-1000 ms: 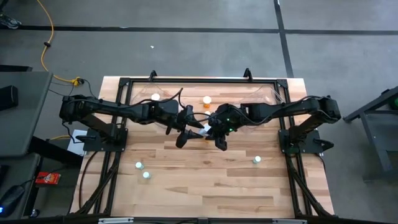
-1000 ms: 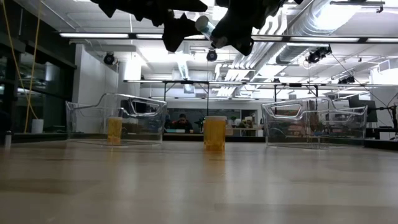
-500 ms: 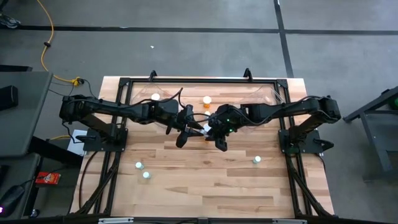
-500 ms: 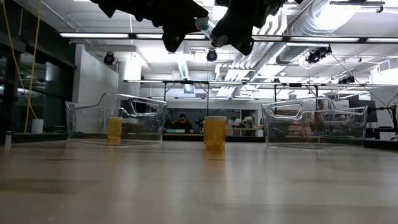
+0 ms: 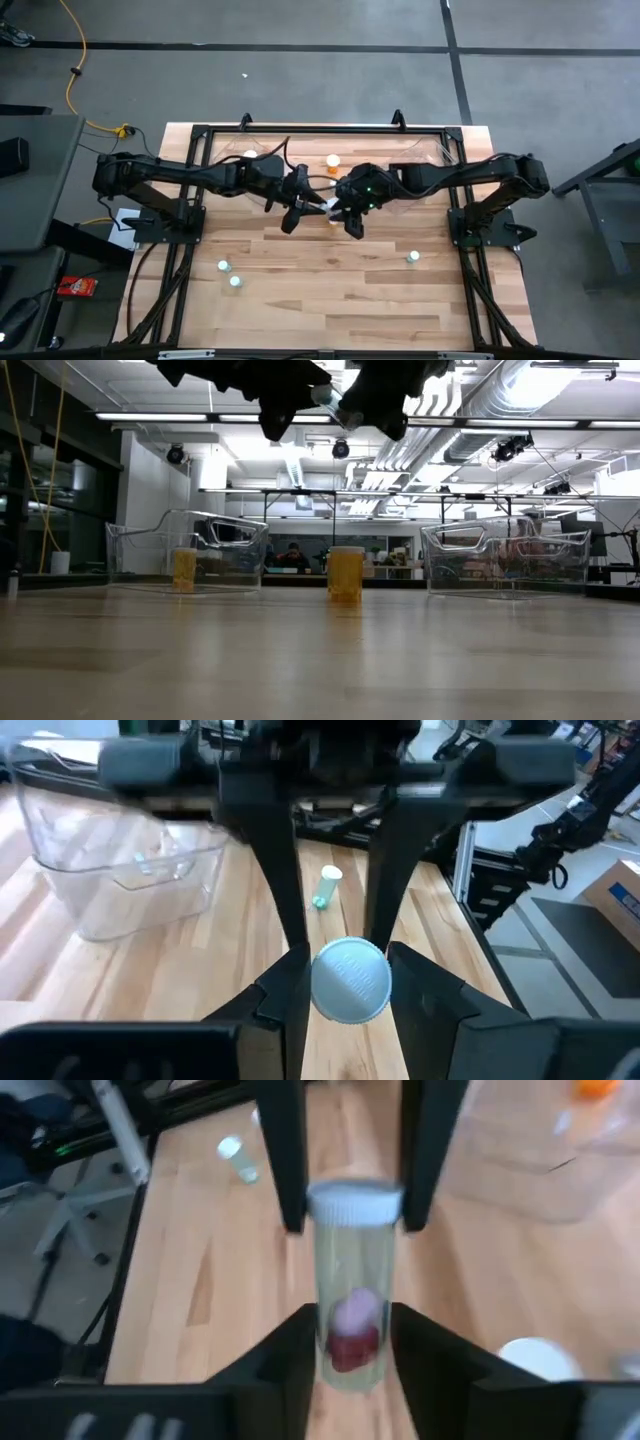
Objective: Pick and place medicine bottles into bin by pill shape (circle, oval)
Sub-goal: Put the bottom green capsule bottle into the left transparent bin
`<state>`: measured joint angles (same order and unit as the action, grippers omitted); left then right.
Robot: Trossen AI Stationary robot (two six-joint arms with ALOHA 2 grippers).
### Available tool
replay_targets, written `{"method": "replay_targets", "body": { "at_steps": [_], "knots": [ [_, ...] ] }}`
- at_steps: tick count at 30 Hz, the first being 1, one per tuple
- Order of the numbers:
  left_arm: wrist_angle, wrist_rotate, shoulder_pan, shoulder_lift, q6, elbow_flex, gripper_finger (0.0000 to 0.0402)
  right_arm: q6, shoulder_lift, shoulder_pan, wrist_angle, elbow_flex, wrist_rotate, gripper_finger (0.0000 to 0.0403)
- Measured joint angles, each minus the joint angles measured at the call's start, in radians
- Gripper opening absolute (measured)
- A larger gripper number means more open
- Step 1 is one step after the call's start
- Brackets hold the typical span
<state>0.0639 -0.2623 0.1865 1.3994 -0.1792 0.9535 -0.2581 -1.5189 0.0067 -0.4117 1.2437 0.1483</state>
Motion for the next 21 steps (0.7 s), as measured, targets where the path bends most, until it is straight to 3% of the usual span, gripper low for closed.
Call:
{"method": "replay_targets", "body": {
  "at_steps": [6, 12, 17, 21],
  "knots": [
    [-0.13, 0.0, 0.044, -0.071, 0.049, 0.0, 0.0101, 0.103, 0.0, -0.007, -0.141, 0.125, -0.099, 0.0208],
    [-0.366, 0.065, 0.108, -0.231, 0.113, -0.001, 0.0101, 0.162, 0.015, -0.054, -0.214, 0.193, -0.157, 0.0228],
    [-0.591, 0.232, 0.14, -0.419, 0.156, -0.001, 0.0101, 0.143, 0.085, -0.093, -0.129, 0.108, -0.182, 0.0229],
    [-0.751, 0.382, 0.141, -0.536, 0.136, 0.0, 0.0101, 0.077, 0.193, -0.105, 0.075, -0.042, -0.227, 0.0229]
  ]
}}
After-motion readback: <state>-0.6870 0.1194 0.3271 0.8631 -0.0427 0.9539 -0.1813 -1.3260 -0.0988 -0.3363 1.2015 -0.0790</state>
